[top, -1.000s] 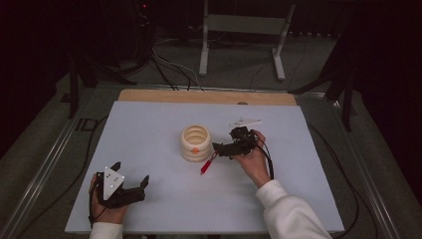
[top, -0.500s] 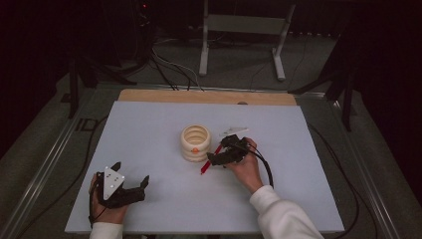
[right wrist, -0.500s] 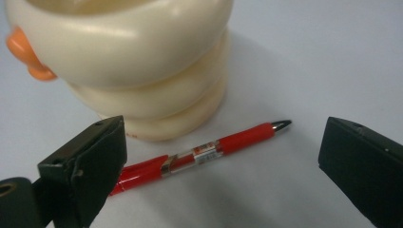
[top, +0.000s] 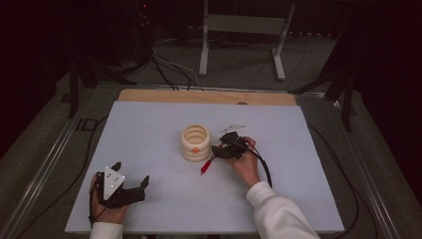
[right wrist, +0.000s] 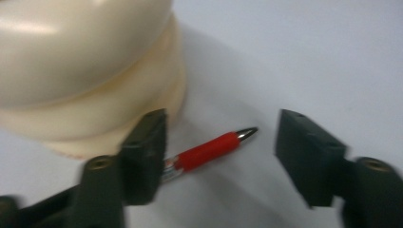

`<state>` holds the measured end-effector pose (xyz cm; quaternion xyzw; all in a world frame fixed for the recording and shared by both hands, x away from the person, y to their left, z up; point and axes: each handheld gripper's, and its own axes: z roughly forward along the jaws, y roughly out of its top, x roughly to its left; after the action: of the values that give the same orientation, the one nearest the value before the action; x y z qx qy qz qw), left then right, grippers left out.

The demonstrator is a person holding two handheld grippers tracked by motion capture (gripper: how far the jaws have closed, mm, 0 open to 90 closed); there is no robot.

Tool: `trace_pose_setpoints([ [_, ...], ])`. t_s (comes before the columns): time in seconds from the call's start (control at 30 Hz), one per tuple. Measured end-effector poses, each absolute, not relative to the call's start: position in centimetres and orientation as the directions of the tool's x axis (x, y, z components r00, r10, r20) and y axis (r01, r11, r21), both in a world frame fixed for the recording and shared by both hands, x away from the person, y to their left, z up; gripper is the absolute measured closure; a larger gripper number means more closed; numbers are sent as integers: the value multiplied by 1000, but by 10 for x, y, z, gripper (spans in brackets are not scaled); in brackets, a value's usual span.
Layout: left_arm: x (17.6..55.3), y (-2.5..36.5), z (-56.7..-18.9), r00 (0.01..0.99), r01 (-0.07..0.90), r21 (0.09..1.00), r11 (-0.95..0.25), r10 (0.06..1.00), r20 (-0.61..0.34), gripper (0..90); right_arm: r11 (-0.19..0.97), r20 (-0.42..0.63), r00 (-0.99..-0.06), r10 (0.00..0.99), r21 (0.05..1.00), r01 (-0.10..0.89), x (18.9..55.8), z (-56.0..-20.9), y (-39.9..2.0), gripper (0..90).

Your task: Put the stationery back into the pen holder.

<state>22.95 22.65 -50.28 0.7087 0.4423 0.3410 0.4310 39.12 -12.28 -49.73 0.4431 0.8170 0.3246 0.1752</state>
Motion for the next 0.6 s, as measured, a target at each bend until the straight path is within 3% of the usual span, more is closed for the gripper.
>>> trace_pose_setpoints([
  [0.03, 230, 227, -503, 376, 333, 913, -237, 921, 102, 4, 399, -3, -547, 837, 687, 607, 393, -497, -123, 449],
  [0.07, 230, 227, -503, 376, 333, 913, -237, 921, 102, 4, 399, -3, -547, 837, 687, 607, 393, -497, -123, 533],
  [0.1, 230, 226, -503, 377, 333, 913, -237, 921, 101, 4, 399, -3, -547, 837, 687, 607, 393, -497, -123, 533],
  [0.13, 230, 226, -503, 377, 333, 913, -237, 921, 102, 5, 419, 10, -582, 813, 684, 597, 399, -499, -120, 811],
  [0.2, 230, 226, -503, 377, 333, 913, -237, 921, 101, 5, 419, 10, -582, 813, 684, 597, 399, -499, -120, 811],
  [0.27, 230, 227, -503, 378, 333, 913, -236, 920, 100, 5, 443, -8, -595, 804, 675, 590, 404, -501, -117, 900],
  [0.6, 230, 226, -503, 381, 332, 913, -237, 919, 100, 4, 513, -37, -627, 778, 613, 601, 419, -513, -110, 900],
])
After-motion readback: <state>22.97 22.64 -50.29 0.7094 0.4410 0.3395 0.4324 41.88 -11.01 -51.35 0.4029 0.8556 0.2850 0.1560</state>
